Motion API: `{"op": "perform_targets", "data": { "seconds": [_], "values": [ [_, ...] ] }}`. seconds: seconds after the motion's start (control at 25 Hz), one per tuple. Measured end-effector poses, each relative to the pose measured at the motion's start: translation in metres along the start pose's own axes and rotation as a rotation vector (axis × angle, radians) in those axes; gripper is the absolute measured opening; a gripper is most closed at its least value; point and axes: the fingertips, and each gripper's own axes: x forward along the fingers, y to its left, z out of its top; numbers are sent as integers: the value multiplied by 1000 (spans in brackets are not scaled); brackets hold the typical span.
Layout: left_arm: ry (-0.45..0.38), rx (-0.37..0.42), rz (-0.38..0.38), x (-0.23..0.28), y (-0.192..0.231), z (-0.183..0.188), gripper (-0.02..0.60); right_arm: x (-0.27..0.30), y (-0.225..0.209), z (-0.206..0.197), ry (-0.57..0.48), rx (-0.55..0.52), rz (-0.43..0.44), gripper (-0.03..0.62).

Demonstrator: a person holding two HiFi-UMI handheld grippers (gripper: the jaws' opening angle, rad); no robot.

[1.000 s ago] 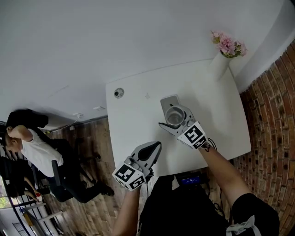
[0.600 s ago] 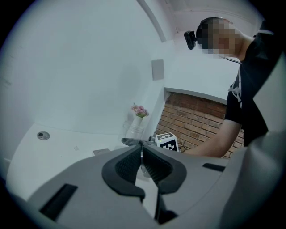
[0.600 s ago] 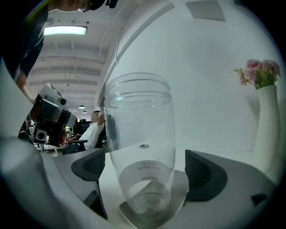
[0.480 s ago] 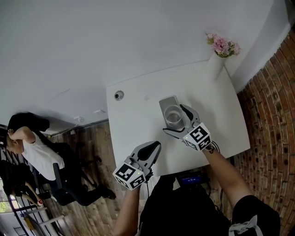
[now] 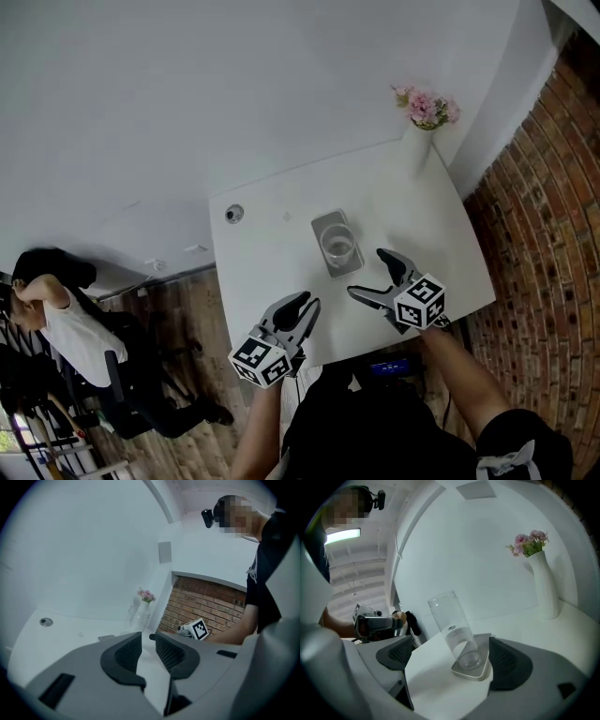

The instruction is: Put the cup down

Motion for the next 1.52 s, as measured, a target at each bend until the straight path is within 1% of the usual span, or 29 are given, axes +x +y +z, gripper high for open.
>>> {"op": "perform_targets", "data": {
  "seconds": [0.08, 0.12, 0.16, 0.24, 0.28, 0.4, 0.48, 0.64, 0.8, 1.12, 1.52],
  "values": [
    [-6, -6, -6, 1, -2, 0, 83, -8, 15, 3, 0, 15, 30, 510],
    [-9, -8, -10, 1, -3, 0, 83, -12, 22, 6, -2, 17, 42, 471],
    [-11, -9, -15, 0, -5, 0, 83, -16, 29, 9, -5, 15, 49, 420],
    [-16, -10, -24, -1, -8, -1, 83, -22, 38, 16, -19, 6, 48, 293],
    [-19, -11, -26, -2, -8, -1, 83, -25, 41, 19, -26, 4, 45, 240],
    [-29, -18, -23, -5, -9, -3, 83, -31, 48, 27, -40, 13, 46, 101],
    [-36, -21, -21, -8, -10, -3, 83, -32, 55, 30, -37, 13, 61, 42],
    [-55, -22, -19, -15, -14, -1, 83, -34, 68, 35, -36, 4, 101, 17],
    [-67, -30, -1, -24, -17, -3, 83, -34, 77, 36, -38, 11, 122, 14],
    [-64, -3, -15, -19, -22, 0, 83, -34, 71, 39, -62, 42, 106, 12],
    [-59, -10, -27, -14, -25, -3, 83, -36, 65, 35, -63, 50, 82, 12]
  ]
}}
